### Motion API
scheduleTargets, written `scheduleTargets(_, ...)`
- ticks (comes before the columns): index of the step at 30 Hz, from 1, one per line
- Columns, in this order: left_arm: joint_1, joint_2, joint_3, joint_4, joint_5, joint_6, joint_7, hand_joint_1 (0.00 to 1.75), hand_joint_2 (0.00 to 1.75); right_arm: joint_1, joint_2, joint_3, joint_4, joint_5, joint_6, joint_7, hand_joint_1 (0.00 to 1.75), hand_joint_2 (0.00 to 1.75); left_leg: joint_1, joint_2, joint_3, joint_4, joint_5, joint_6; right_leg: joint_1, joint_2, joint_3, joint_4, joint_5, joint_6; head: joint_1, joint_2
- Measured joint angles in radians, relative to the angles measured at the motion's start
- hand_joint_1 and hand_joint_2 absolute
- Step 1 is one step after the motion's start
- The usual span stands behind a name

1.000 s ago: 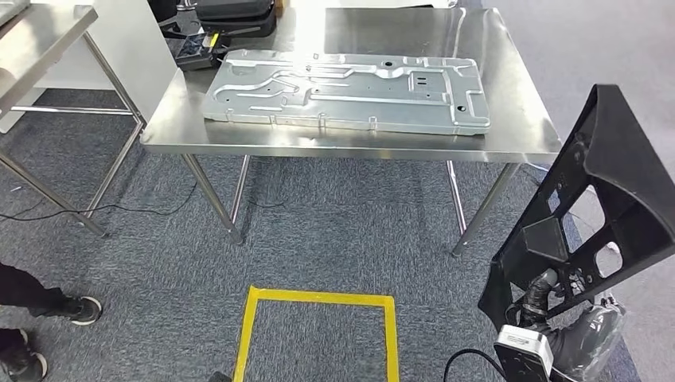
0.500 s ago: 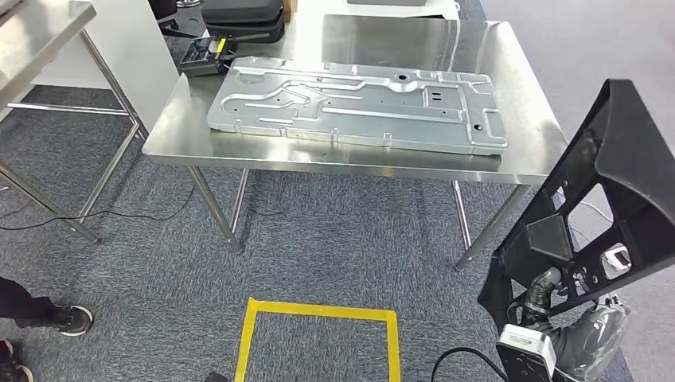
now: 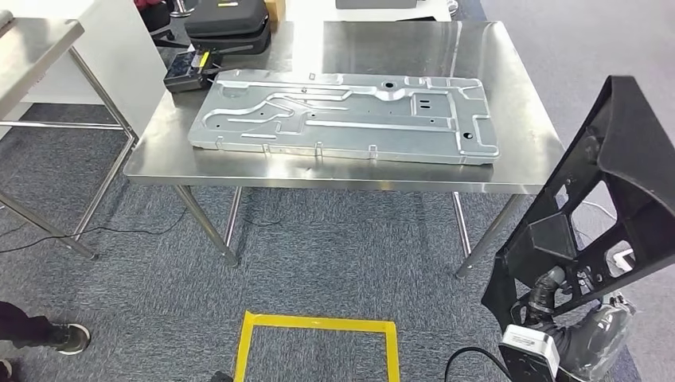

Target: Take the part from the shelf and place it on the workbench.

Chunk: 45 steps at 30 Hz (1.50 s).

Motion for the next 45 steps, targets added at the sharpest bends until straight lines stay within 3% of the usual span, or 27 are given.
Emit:
scheduleTargets(1, 0.000, 0.000, 0.000, 0.000, -0.001, 0.000, 0.000, 0.00, 1.75, 0.000, 0.000, 0.000, 0.000, 0.000, 0.000, 0.000, 1.75, 1.75, -0.001, 0.000, 0.018, -0.067, 0.051, 0.006, 0.000, 0.000, 0.008, -0.001, -0.007, 0.002, 0.000, 0.000)
scheduleTargets(2, 0.000, 0.001, 0.000, 0.000, -0.002, 0.000, 0.000, 0.00, 1.75, -0.001, 0.000, 0.000, 0.000, 0.000, 0.000, 0.000, 1.75, 1.75, -0.004, 0.000, 0.035, -0.124, 0.078, 0.010, 0.001, 0.001, 0.015, -0.001, -0.014, 0.006, 0.000, 0.000)
scheduleTargets(4, -0.001, 0.002, 0.000, 0.000, -0.004, 0.000, 0.000, 0.00, 1.75, -0.004, -0.001, 0.000, -0.001, 0.000, 0.000, 0.000, 1.75, 1.75, -0.009, -0.001, 0.054, -0.190, 0.091, 0.020, 0.003, 0.002, 0.024, 0.000, -0.023, 0.018, -0.001, 0.000)
scheduleTargets(5, -0.001, 0.003, 0.000, 0.000, -0.004, 0.000, 0.000, 0.00, 1.75, -0.004, -0.001, 0.000, -0.002, 0.000, 0.000, 0.000, 1.75, 1.75, -0.011, -0.002, 0.057, -0.196, 0.083, 0.024, 0.006, 0.002, 0.029, 0.003, -0.023, 0.025, -0.002, 0.000)
scheduleTargets(8, 0.000, 0.003, 0.000, 0.000, -0.004, 0.000, -0.001, 0.00, 1.75, -0.007, -0.004, 0.000, -0.009, 0.001, 0.000, -0.001, 1.75, 1.75, -0.004, -0.002, 0.085, -0.213, 0.098, 0.040, 0.006, 0.002, 0.030, 0.033, -0.036, 0.039, -0.001, 0.000)
scheduleTargets(10, -0.003, 0.002, 0.000, 0.000, -0.004, 0.000, -0.001, 0.00, 1.75, -0.009, -0.006, 0.000, -0.012, 0.002, 0.000, -0.002, 1.75, 1.75, -0.002, -0.002, 0.098, -0.216, 0.095, 0.047, 0.003, 0.000, -0.016, 0.119, -0.084, 0.048, -0.001, 0.000)
scheduleTargets(12, -0.004, 0.002, 0.000, 0.000, -0.005, 0.000, -0.001, 0.00, 1.75, -0.010, -0.009, 0.000, -0.014, 0.002, 0.000, -0.002, 1.75, 1.75, -0.003, -0.002, 0.103, -0.216, 0.087, 0.050, 0.001, 0.000, -0.097, 0.237, -0.132, 0.057, -0.001, 0.000)
scheduleTargets(13, -0.003, 0.002, 0.000, 0.000, -0.005, 0.000, -0.001, 0.00, 1.75, -0.009, -0.010, 0.000, -0.014, 0.002, 0.000, -0.002, 1.75, 1.75, -0.004, -0.002, 0.107, -0.216, 0.083, 0.050, 0.001, 0.000, -0.126, 0.269, -0.134, 0.059, -0.001, 0.000)
scheduleTargets(14, -0.002, 0.002, 0.000, 0.000, -0.005, 0.000, -0.001, 0.00, 1.75, -0.009, -0.010, 0.000, -0.014, 0.002, 0.000, -0.002, 1.75, 1.75, -0.004, -0.002, 0.113, -0.216, 0.077, 0.049, 0.001, 0.000, -0.138, 0.266, -0.115, 0.060, -0.001, 0.000)
scheduleTargets(15, -0.002, 0.002, 0.000, 0.000, -0.005, 0.000, -0.001, 0.00, 1.75, -0.009, -0.011, 0.000, -0.014, 0.002, 0.000, -0.002, 1.75, 1.75, -0.004, -0.003, 0.122, -0.216, 0.071, 0.048, 0.000, 0.000, -0.132, 0.225, -0.075, 0.058, -0.001, 0.000)
scheduleTargets(17, -0.002, 0.001, -0.001, 0.000, -0.005, 0.000, -0.001, 0.00, 1.75, -0.009, -0.011, 0.000, -0.014, 0.002, 0.000, -0.002, 1.75, 1.75, -0.004, -0.004, 0.140, -0.216, 0.058, 0.044, 0.003, -0.001, -0.092, 0.100, 0.009, 0.048, -0.001, 0.000)
scheduleTargets(18, -0.003, 0.001, -0.001, 0.000, -0.005, 0.000, -0.002, 0.00, 1.75, -0.010, -0.012, 0.000, -0.014, 0.002, 0.000, -0.002, 1.75, 1.75, -0.004, -0.004, 0.145, -0.217, 0.053, 0.040, 0.007, -0.001, -0.077, 0.052, 0.023, 0.041, 0.000, 0.000)
scheduleTargets(20, -0.003, 0.001, -0.001, 0.000, -0.005, 0.000, -0.002, 0.00, 1.75, -0.009, -0.012, 0.000, -0.015, 0.001, 0.000, -0.004, 1.75, 1.75, -0.006, -0.004, 0.149, -0.217, 0.047, 0.029, 0.014, -0.001, -0.068, 0.020, 0.023, 0.029, 0.000, 0.000)
scheduleTargets(22, -0.003, 0.001, -0.001, 0.001, -0.005, 0.000, -0.003, 0.00, 1.75, -0.008, -0.012, 0.000, -0.017, 0.001, 0.000, -0.005, 1.75, 1.75, -0.007, -0.004, 0.153, -0.207, 0.043, 0.016, 0.011, 0.001, -0.057, 0.009, 0.034, 0.018, -0.001, 0.000)
scheduleTargets(24, -0.004, 0.001, -0.001, 0.001, -0.005, 0.000, -0.003, 0.00, 1.75, -0.011, -0.012, 0.000, -0.018, 0.000, 0.000, -0.006, 1.75, 1.75, -0.006, -0.003, 0.139, -0.161, 0.021, 0.006, 0.005, 0.000, -0.039, 0.004, 0.031, 0.008, -0.001, 0.000)
scheduleTargets(27, -0.006, 0.001, -0.001, 0.001, -0.007, 0.000, -0.004, 0.00, 1.75, -0.015, -0.012, 0.000, -0.021, 0.000, 0.000, -0.007, 1.75, 1.75, 0.001, -0.002, 0.042, 0.003, -0.055, -0.007, 0.004, -0.002, -0.027, 0.003, 0.021, -0.003, -0.002, 0.000)
scheduleTargets(28, -0.006, 0.001, -0.002, 0.001, -0.007, 0.000, -0.004, 0.00, 1.75, -0.017, -0.012, 0.000, -0.021, 0.000, 0.000, -0.007, 1.75, 1.75, 0.003, -0.002, 0.010, 0.044, -0.064, -0.009, 0.004, -0.002, -0.023, 0.003, 0.017, -0.004, -0.002, 0.000)
scheduleTargets(29, -0.004, 0.001, -0.002, 0.001, -0.007, 0.000, -0.004, 0.00, 1.75, -0.018, -0.013, 0.000, -0.021, 0.000, 0.000, -0.007, 1.75, 1.75, 0.005, -0.002, -0.006, 0.054, -0.053, -0.011, 0.004, -0.001, -0.018, 0.003, 0.012, -0.003, -0.002, 0.000)
scheduleTargets(30, -0.004, 0.001, -0.002, 0.001, -0.008, 0.000, -0.004, 0.00, 1.75, -0.020, -0.013, 0.000, -0.021, 0.000, 0.000, -0.007, 1.75, 1.75, 0.006, -0.002, -0.005, 0.026, -0.022, -0.012, 0.004, 0.001, -0.011, 0.003, 0.007, -0.001, -0.002, 0.000)
scheduleTargets(32, -0.004, 0.001, -0.003, 0.001, -0.011, 0.000, -0.004, 0.00, 1.75, -0.026, -0.013, 0.000, -0.022, 0.000, 0.000, -0.008, 1.75, 1.75, 0.007, -0.002, 0.033, -0.095, 0.064, -0.009, 0.003, 0.002, 0.007, 0.003, -0.006, 0.005, -0.001, 0.000)
scheduleTargets(34, -0.006, 0.002, -0.006, 0.001, -0.014, 0.000, -0.004, 0.00, 1.75, -0.033, -0.015, 0.000, -0.024, 0.000, 0.000, -0.010, 1.75, 1.75, 0.002, 0.000, 0.061, -0.180, 0.086, -0.002, 0.004, 0.002, 0.016, 0.005, -0.016, 0.015, -0.001, 0.000)
scheduleTargets(36, -0.006, 0.002, -0.009, 0.001, -0.015, 0.000, -0.004, 0.00, 1.75, -0.039, -0.017, 0.000, -0.025, 0.001, 0.000, -0.011, 1.75, 1.75, -0.003, 0.000, 0.067, -0.193, 0.076, 0.009, 0.006, 0.002, 0.018, 0.005, -0.026, 0.027, -0.002, 0.000)
scheduleTargets(38, -0.004, 0.002, -0.010, 0.001, -0.016, 0.000, -0.004, 0.00, 1.75, -0.042, -0.019, 0.000, -0.029, 0.001, 0.000, -0.012, 1.75, 1.75, 0.001, 0.000, 0.078, -0.200, 0.090, 0.020, 0.005, 0.001, 0.023, 0.011, -0.037, 0.040, -0.001, 0.000)
scheduleTargets(40, -0.007, 0.001, -0.014, 0.001, -0.017, 0.000, -0.004, 0.00, 1.75, -0.048, -0.023, 0.000, -0.033, 0.000, 0.000, -0.014, 1.75, 1.75, 0.005, 0.000, 0.090, -0.209, 0.089, 0.032, 0.003, 0.000, -0.004, 0.074, -0.069, 0.049, -0.001, 0.000)
scheduleTargets(43, -0.009, 0.001, -0.019, 0.001, -0.020, 0.000, -0.004, 0.00, 1.75, -0.053, -0.029, 0.000, -0.033, 0.000, 0.000, -0.014, 1.75, 1.75, 0.003, 0.000, 0.105, -0.210, 0.075, 0.041, -0.001, -0.001, -0.117, 0.254, -0.125, 0.056, -0.001, 0.000)
scheduleTargets(44, -0.008, 0.001, -0.020, 0.001, -0.022, 0.000, -0.004, 0.00, 1.75, -0.053, -0.031, 0.000, -0.033, 0.000, 0.000, -0.014, 1.75, 1.75, 0.003, -0.001, 0.112, -0.210, 0.069, 0.041, -0.001, -0.001, -0.144, 0.279, -0.116, 0.057, -0.001, 0.000)
scheduleTargets(45, -0.007, 0.001, -0.021, 0.001, -0.023, 0.000, -0.004, 0.00, 1.75, -0.055, -0.033, 0.000, -0.033, 0.000, 0.000, -0.014, 1.75, 1.75, 0.003, -0.002, 0.121, -0.210, 0.062, 0.040, -0.002, -0.001, -0.152, 0.268, -0.086, 0.056, -0.001, 0.000)
